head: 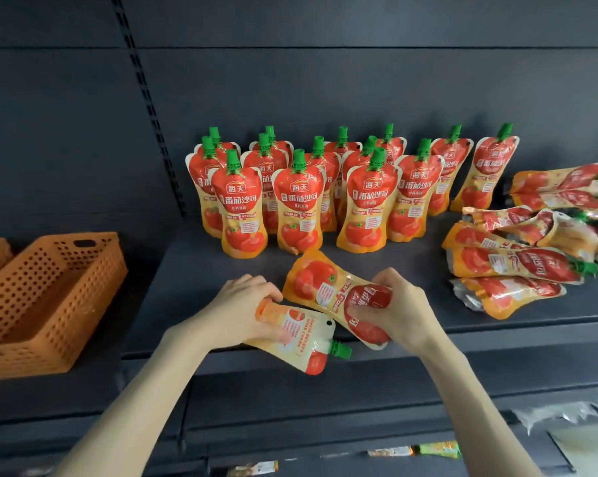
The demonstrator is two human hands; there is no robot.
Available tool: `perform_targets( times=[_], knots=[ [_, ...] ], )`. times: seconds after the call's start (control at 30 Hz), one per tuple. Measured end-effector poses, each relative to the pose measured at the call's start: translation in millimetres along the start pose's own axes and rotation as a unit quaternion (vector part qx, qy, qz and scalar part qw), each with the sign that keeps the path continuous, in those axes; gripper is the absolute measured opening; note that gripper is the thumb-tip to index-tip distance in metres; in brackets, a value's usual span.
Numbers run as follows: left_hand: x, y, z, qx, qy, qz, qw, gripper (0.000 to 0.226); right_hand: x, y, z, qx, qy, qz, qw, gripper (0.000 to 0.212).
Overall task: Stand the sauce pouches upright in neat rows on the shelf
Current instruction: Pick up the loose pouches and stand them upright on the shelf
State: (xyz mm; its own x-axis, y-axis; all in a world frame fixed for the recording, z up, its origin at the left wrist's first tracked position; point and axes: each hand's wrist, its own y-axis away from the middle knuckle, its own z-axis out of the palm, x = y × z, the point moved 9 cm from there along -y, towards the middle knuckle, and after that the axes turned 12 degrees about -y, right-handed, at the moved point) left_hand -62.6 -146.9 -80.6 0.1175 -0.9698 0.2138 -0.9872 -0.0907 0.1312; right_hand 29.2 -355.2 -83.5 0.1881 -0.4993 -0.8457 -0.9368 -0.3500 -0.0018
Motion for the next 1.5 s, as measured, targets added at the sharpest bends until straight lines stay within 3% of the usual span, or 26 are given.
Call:
perform_targets(
  times=[0.13,0.23,0.4,0.57,0.73,0.87,1.03,1.23,1.43,1.5],
  knots=[
    [-5,-3,-15,0.027,-0.02,0.038,0.999,0.059,-27,2,-21,-0.021,-0.011,-0.045,0.999,0.044],
    [-12,-1,-31,0.068,0.139,0.018,0.988,0.052,-42,-3,-36,-0.045,0.019,-0.057,0.997,0.05],
    [-7,-11,-57,0.204,0.364,-0.002,0.909,0.046,-84,-13,-60,0.011,0.034,-0.119,0.992,0.069],
    [1,-19,-51,0.29,0.429,-0.019,0.855,0.03,-119,-24,-69,0.055,-0.031,-0.209,0.976,0.07],
    [8,-16,-40,0.374,0.486,-0.05,0.789,0.024,-111,-43,-50,0.035,-0.132,-0.219,0.966,0.067],
    [28,-20,-23,0.311,0.481,-0.009,0.819,0.04,-80,-48,-31,0.012,-0.23,-0.214,0.949,0.048],
    [26,-25,-10,0.128,0.501,0.018,0.856,0.046,-29,-45,-2,-0.039,-0.281,-0.172,0.944,0.043],
    [10,-32,-9,-0.009,0.605,0.076,0.793,0.084,-8,-42,8,-0.035,-0.341,-0.136,0.929,0.028],
    [9,-43,-5,-0.011,0.597,0.081,0.798,0.086,-4,-42,10,-0.021,-0.337,-0.137,0.931,0.027],
    [7,-44,-7,0.024,0.561,0.058,0.826,0.083,-4,-43,11,-0.018,-0.335,-0.139,0.932,0.027]
  ],
)
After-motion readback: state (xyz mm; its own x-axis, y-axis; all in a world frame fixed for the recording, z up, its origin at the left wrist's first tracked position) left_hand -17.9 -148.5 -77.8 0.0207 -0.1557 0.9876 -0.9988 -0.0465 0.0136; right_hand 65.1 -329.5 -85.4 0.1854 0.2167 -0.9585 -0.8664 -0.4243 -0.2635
